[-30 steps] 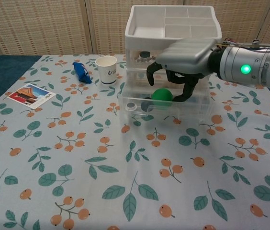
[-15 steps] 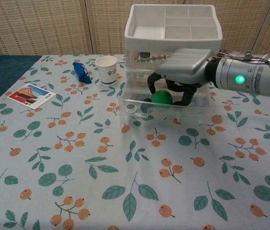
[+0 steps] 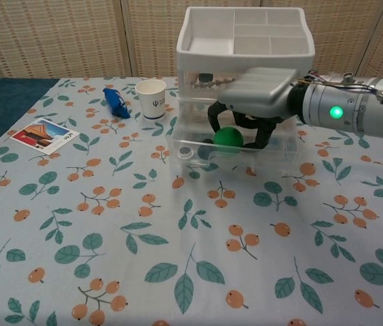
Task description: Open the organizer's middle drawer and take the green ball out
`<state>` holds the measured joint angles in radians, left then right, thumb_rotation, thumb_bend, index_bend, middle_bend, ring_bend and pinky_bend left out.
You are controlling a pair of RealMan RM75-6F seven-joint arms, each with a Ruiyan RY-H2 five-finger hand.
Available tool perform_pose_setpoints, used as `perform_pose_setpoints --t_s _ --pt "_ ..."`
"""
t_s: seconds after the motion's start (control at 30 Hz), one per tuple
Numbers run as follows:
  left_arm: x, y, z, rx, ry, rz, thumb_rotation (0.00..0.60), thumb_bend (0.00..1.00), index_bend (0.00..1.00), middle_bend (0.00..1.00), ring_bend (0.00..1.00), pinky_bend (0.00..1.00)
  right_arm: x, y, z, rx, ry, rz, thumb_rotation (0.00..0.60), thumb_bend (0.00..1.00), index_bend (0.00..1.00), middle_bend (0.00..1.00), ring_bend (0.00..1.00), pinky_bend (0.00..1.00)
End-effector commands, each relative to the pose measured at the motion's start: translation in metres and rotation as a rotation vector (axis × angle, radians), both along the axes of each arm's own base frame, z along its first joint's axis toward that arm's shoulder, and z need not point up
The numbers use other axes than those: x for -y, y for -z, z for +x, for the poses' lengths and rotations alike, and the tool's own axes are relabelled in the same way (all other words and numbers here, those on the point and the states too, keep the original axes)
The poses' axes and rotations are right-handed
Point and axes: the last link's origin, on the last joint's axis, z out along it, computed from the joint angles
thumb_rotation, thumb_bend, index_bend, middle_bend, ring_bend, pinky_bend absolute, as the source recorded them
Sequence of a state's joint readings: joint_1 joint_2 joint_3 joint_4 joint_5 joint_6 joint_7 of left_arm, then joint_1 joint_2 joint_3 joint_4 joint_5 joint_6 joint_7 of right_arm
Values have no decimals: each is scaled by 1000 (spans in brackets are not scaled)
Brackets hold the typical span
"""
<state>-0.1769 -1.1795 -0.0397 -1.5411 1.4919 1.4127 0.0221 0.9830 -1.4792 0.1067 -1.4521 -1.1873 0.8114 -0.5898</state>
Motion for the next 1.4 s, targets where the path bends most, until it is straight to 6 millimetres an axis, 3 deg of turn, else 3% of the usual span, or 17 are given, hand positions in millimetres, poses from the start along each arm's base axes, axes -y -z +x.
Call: perform_pose_setpoints --t_s 0.03,0.27,0.47,0.63,0.83,1.1,1.4 --pt "0 0 0 0 2 1 600 204 52 19 62 95 0 -2 2 16 -3 -5 600 339 550 915 1000 1000" --pt "-2 -1 2 2 10 2 600 204 52 19 62 95 -5 -23 10 104 -26 -48 600 355 568 916 1000 1000" --pt "-4 0 3 5 19 -2 600 204 52 19 62 95 -20 -60 -1 207 -10 -104 600 369 574 916 1000 1000" --pt "-6 0 4 8 25 -3 600 204 52 19 62 95 -37 -90 -34 274 80 -152 600 369 574 916 1000 1000" --pt "-8 3 7 8 36 -11 600 204 52 19 62 95 -48 -105 -90 354 251 -218 600 390 581 916 1000 1000" --pt "-8 3 10 11 44 -14 600 204 52 19 62 95 -64 -92 -154 309 401 -224 600 408 581 913 1000 1000" --pt "-5 5 11 11 44 -21 600 204 52 19 62 95 -61 -49 -174 264 485 -159 600 409 567 904 1000 1000"
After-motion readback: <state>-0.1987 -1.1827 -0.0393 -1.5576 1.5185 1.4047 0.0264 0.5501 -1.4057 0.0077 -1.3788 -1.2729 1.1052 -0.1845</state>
